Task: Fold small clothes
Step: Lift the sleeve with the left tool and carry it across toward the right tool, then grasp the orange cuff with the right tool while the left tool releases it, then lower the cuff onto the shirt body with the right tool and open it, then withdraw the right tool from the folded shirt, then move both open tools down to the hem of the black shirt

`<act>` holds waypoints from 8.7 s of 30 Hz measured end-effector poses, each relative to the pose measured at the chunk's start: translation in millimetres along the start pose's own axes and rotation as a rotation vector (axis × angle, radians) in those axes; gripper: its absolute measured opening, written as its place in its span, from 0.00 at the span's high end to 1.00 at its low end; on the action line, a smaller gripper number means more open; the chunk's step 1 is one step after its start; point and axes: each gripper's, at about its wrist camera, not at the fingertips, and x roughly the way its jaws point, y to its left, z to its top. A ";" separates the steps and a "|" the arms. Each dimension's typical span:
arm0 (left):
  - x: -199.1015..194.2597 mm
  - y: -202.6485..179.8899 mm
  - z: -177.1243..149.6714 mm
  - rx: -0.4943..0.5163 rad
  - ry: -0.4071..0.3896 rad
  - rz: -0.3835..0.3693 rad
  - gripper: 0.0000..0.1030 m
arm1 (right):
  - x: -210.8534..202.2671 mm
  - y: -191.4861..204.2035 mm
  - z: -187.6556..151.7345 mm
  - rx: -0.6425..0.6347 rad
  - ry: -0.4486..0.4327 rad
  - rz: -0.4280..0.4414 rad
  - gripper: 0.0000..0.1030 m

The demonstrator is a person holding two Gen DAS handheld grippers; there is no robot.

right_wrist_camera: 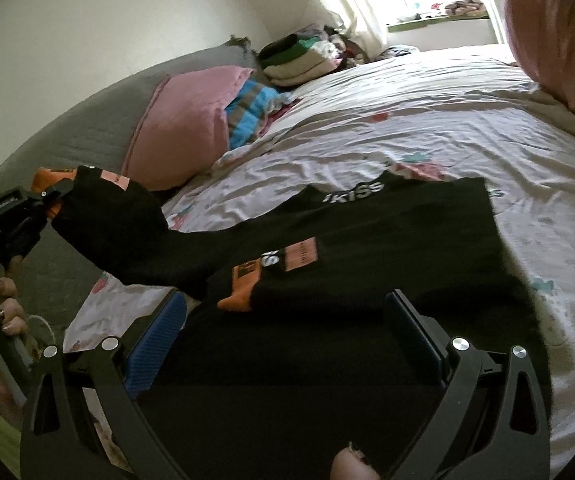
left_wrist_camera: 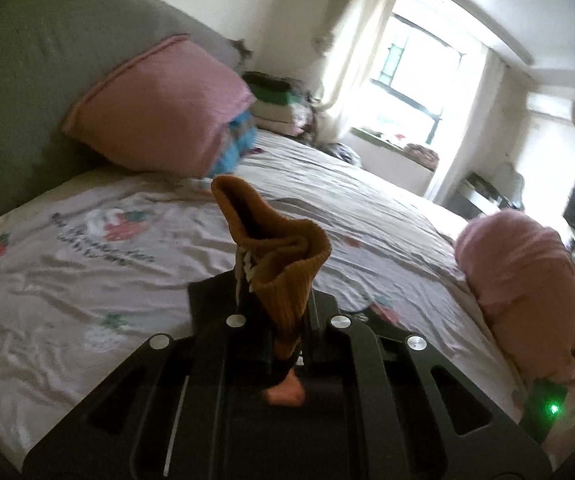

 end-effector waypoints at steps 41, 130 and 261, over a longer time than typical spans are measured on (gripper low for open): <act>120.4 -93.6 -139.5 0.230 0.447 -0.333 0.32 | -28.1 -120.0 7.7 0.249 -0.044 -0.233 0.04; 200.3 7.2 -120.5 0.282 0.564 -0.093 0.45 | 96.4 -21.4 25.7 -0.293 0.176 -0.177 0.59; -16.3 78.1 -186.5 0.067 0.545 -0.013 0.52 | -47.8 -70.4 -60.3 -0.150 0.208 -0.217 0.05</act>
